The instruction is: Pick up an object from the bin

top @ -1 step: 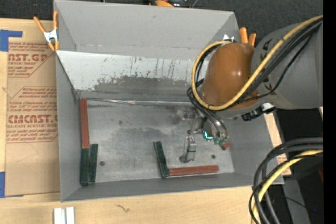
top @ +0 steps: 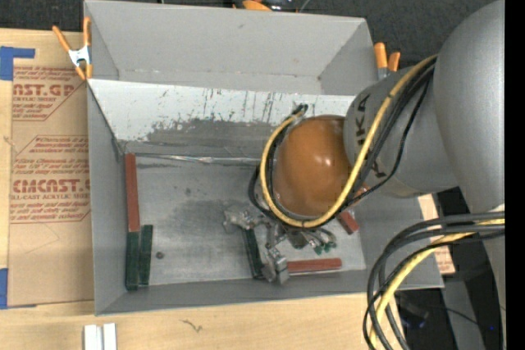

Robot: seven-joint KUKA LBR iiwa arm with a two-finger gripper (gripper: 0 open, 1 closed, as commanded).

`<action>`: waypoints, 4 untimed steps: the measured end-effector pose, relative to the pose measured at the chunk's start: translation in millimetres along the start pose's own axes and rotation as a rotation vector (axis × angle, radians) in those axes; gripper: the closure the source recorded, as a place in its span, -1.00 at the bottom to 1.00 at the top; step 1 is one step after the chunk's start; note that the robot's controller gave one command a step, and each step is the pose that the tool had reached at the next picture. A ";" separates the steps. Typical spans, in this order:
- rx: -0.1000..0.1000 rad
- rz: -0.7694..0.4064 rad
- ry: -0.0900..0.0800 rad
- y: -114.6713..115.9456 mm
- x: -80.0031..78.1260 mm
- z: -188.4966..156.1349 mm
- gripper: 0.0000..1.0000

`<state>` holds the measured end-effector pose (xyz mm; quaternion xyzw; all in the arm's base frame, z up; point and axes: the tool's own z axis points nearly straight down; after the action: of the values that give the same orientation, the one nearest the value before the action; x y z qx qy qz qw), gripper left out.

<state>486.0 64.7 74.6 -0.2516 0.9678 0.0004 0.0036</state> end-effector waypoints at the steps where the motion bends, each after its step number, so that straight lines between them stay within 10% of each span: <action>1: -0.002 0.003 0.007 0.1 1.8 -0.2 1.00; 2: 0.000 0.004 -0.001 -0.6 -0.1 -0.6 -1.00; 3: 0.002 0.102 -0.001 -40.9 19.1 3.6 -1.00; 4: 0.000 0.099 0.006 -39.9 19.7 2.2 1.00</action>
Offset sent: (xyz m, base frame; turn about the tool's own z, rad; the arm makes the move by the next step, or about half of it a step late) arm 0.0000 0.0000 0.0000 0.0000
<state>488.2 20.2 72.2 -0.2033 0.9791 -0.0001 0.0006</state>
